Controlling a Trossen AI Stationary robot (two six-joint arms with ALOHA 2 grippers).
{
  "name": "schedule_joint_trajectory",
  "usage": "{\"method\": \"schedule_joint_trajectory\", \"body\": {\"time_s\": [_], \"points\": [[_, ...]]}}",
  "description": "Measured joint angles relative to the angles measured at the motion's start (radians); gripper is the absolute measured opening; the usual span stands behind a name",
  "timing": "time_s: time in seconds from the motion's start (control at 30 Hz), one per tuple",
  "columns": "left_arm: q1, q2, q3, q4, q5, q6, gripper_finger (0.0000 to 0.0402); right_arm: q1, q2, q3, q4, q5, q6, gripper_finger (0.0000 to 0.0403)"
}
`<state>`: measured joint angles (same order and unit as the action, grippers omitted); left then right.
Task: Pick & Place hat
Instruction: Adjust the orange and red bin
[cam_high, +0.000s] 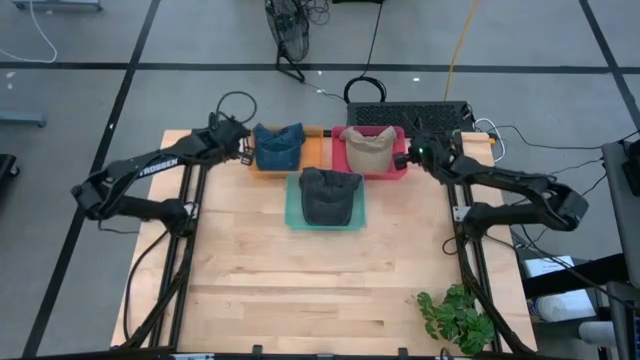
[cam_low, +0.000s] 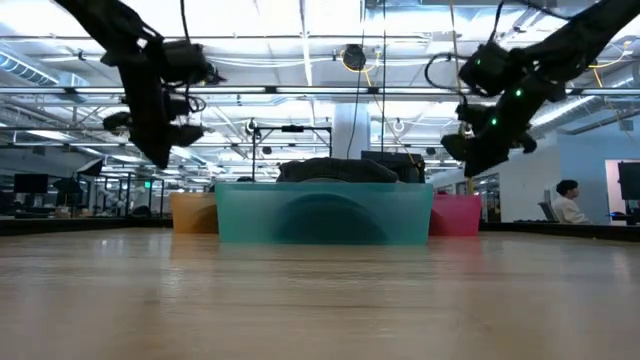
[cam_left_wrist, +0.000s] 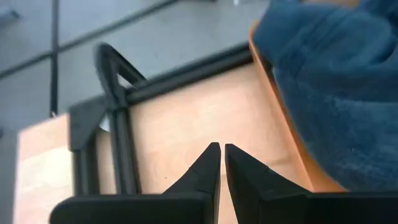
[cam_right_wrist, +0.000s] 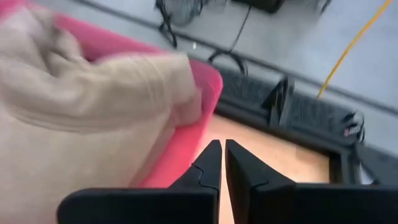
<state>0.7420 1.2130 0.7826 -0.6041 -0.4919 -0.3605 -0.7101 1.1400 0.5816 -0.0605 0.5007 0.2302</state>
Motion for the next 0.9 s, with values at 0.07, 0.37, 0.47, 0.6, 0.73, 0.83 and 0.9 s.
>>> {"method": "schedule_joint_trajectory", "body": {"time_s": [0.07, 0.37, 0.47, 0.6, 0.73, 0.83, 0.9], "points": [[0.025, 0.034, 0.000, 0.008, 0.024, 0.000, 0.0035, -0.045, 0.037, 0.000, -0.001, -0.038, 0.009, 0.0002], [0.066, 0.144, 0.000, 0.068, 0.130, 0.024, 0.0035, -0.163, 0.151, 0.000, 0.003, -0.300, 0.020, 0.0001], [0.070, 0.173, 0.000, 0.095, 0.197, 0.039, 0.0035, -0.167, 0.171, 0.000, 0.015, -0.319, 0.021, 0.0001], [0.080, 0.232, 0.000, 0.076, 0.188, 0.042, 0.0035, -0.167, 0.177, 0.000, 0.035, -0.321, 0.020, 0.0001], [0.085, 0.285, 0.000, 0.098, 0.187, 0.046, 0.0035, -0.166, 0.177, 0.000, 0.038, -0.337, 0.020, 0.0000], [0.078, 0.308, 0.000, 0.146, 0.224, 0.071, 0.0035, -0.163, 0.177, 0.000, 0.042, -0.363, 0.020, 0.0000], [0.069, 0.316, 0.000, 0.167, 0.227, 0.071, 0.0035, -0.156, 0.177, 0.000, 0.047, -0.374, 0.020, 0.0000]]}}
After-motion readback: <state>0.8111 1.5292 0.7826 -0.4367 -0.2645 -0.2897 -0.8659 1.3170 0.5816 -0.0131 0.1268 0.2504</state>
